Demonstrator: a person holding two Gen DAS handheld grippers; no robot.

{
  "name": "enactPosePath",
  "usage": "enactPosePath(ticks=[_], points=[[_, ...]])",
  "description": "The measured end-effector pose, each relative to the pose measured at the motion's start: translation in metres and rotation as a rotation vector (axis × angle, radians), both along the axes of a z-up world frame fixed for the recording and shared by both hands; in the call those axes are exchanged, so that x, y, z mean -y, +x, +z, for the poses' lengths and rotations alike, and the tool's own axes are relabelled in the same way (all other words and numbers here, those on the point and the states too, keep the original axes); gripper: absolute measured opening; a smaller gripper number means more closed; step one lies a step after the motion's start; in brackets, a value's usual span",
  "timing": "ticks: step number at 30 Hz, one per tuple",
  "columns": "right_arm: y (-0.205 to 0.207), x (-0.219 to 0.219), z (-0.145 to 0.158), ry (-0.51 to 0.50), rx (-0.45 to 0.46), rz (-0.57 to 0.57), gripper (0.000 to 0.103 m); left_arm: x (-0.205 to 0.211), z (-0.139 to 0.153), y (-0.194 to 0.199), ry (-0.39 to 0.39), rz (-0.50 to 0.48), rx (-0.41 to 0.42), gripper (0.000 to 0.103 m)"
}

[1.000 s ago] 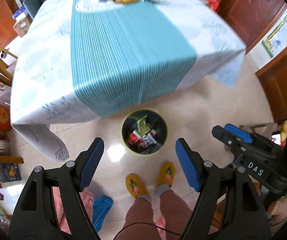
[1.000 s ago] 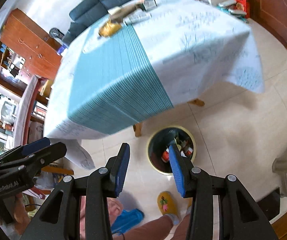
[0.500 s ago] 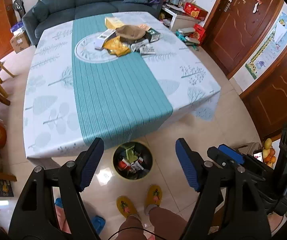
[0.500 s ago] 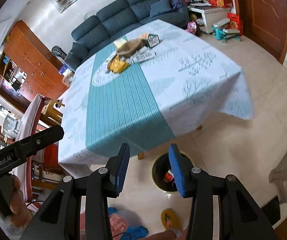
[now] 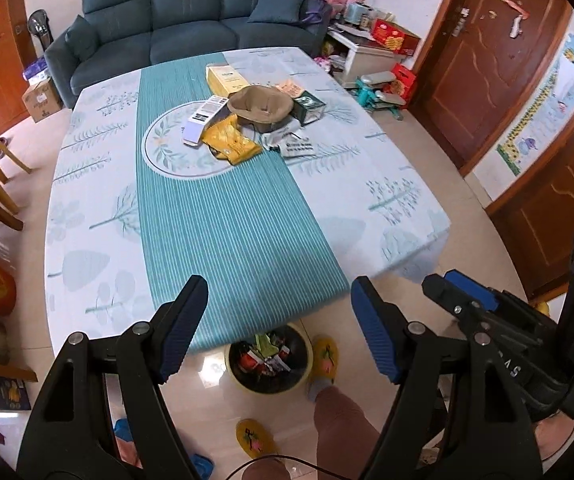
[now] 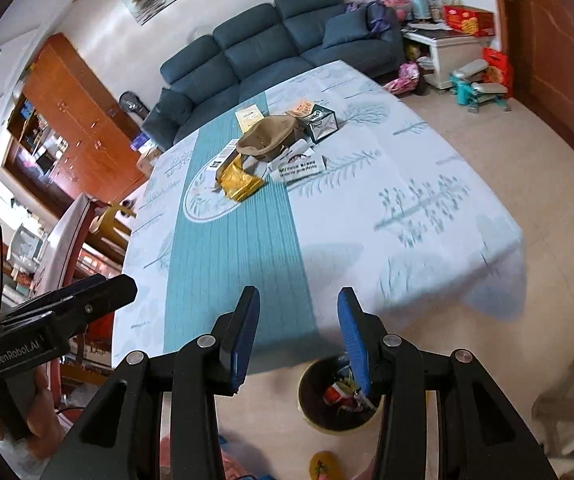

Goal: Collect trash
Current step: 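Move both tools back over the table toward the snack pile, then grasp the yellow bag with the left tool while the right tool grasps the white packet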

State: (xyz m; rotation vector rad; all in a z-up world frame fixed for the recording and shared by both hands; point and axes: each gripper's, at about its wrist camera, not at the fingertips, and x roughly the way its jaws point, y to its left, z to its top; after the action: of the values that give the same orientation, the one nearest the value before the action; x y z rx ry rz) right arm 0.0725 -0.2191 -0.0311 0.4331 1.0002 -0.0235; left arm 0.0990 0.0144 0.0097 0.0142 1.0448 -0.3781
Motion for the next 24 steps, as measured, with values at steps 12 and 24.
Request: enactPosePath(ticks=[12,24], points=[[0.203,0.043,-0.058,-0.13,-0.021,0.462,0.041,0.03,-0.046,0.146,-0.005,0.266,-0.137,0.071],[0.28,-0.001,-0.128,-0.312,-0.035,0.904,0.041,0.008,-0.093,0.222,0.009,0.536,-0.235,0.071]])
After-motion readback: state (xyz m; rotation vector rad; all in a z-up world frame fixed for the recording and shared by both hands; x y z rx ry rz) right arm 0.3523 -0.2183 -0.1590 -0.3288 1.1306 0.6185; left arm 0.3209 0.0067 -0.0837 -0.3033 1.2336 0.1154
